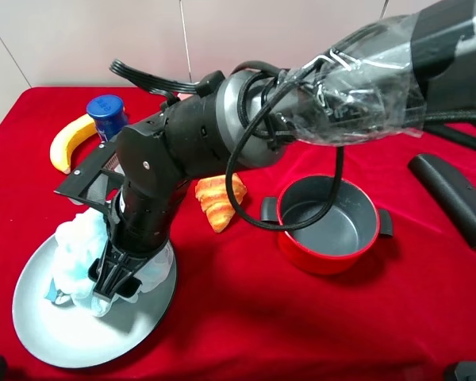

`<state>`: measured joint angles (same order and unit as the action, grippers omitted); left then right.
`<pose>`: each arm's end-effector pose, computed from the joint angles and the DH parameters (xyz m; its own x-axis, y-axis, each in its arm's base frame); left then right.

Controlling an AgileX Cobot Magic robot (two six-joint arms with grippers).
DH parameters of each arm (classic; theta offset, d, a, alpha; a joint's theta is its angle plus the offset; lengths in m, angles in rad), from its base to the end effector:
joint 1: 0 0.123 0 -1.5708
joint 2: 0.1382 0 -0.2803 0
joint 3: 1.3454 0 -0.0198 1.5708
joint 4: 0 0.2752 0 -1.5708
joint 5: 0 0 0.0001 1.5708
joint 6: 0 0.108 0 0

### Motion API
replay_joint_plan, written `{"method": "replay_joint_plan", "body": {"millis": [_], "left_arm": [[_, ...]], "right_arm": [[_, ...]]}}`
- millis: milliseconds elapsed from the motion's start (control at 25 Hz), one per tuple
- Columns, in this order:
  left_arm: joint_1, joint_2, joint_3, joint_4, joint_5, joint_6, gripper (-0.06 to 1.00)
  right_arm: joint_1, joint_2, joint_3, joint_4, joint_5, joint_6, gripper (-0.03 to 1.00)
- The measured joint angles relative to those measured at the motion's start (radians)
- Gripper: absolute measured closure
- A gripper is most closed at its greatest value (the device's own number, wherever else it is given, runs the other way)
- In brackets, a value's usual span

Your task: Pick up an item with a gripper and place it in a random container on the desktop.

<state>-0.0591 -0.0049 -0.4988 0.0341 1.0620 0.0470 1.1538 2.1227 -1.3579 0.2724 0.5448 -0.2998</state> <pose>0.0360 0.0011 0.2810 -0.4499 0.0903 -0.8885 0.0613 0.9957 0.0701 0.1658 0.4114 0.0821 -0.3172 -0.8755 -0.3646 -0.9482 0.2991 0.1067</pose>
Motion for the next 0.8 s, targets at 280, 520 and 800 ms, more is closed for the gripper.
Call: {"method": "replay_joint_plan", "body": {"millis": [280,520,800], "left_arm": [[0.000,0.000,0.000,0.000,0.000,0.000,-0.04],[0.000,0.000,0.000,0.000,0.000,0.000,-0.04],[0.000,0.000,0.000,0.000,0.000,0.000,-0.04]], "right_arm": [[0.000,0.000,0.000,0.000,0.000,0.000,0.27],[0.001,0.000,0.000,0.000,0.004,0.000,0.27],[0.018,-0.038,0.000,-0.032,0.028,0.000,0.27]]}}
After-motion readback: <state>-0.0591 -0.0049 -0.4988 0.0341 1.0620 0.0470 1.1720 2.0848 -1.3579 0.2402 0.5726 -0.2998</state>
